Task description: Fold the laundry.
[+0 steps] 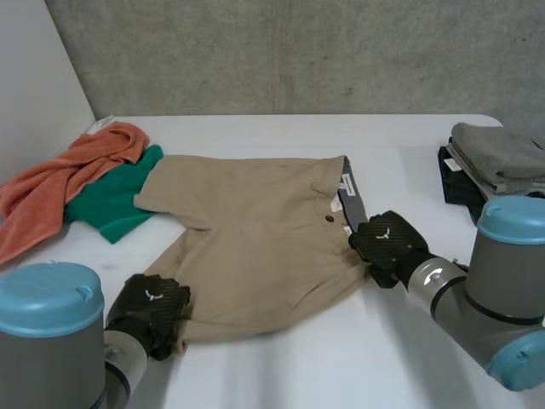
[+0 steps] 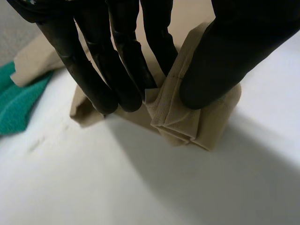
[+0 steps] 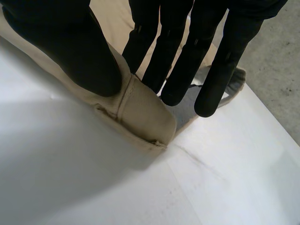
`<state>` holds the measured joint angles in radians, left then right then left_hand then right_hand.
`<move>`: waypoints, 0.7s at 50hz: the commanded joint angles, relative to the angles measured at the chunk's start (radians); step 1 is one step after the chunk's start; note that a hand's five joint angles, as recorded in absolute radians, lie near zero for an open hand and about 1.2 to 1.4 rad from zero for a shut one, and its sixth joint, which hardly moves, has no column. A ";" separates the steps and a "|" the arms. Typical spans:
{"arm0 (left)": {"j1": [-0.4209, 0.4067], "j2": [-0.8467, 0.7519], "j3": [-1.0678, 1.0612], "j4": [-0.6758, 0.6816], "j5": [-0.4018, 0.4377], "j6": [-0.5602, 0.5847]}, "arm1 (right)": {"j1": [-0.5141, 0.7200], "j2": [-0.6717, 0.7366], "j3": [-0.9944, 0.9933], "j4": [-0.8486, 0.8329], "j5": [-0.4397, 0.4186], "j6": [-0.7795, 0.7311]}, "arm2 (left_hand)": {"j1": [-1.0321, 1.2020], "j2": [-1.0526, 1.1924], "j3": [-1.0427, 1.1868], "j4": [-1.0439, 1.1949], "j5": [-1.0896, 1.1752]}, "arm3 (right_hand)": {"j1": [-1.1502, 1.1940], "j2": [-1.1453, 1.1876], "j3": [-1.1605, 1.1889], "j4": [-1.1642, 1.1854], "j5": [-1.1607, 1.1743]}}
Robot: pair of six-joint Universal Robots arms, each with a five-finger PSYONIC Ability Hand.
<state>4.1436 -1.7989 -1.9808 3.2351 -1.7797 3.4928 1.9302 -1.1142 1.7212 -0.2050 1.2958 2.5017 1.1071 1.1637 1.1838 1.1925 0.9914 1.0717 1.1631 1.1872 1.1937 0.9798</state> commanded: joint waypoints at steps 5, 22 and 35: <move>-0.014 0.114 -0.048 -0.197 0.100 0.126 | -0.075 -0.277 0.087 0.534 -0.039 -0.202 | 0.289 0.233 0.212 0.204 0.230 | 0.325 0.233 0.209 0.203 0.242; 0.059 0.153 0.097 -0.394 0.187 0.186 | -0.100 -0.331 0.006 0.773 -0.029 -0.189 | 0.289 0.233 0.212 0.204 0.230 | 0.325 0.233 0.209 0.203 0.242; 0.119 -0.156 0.593 -0.003 0.201 0.184 | -0.028 -0.175 -0.156 0.305 0.193 0.058 | 0.289 0.233 0.212 0.204 0.230 | 0.325 0.233 0.209 0.203 0.242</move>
<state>4.2571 -1.8106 -1.5958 3.0938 -1.5926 3.6832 1.8704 -1.3514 1.6175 0.3179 1.3918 2.4872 1.1073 1.1929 1.1878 1.1964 0.9966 1.0717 1.1682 1.1890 1.1953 1.0145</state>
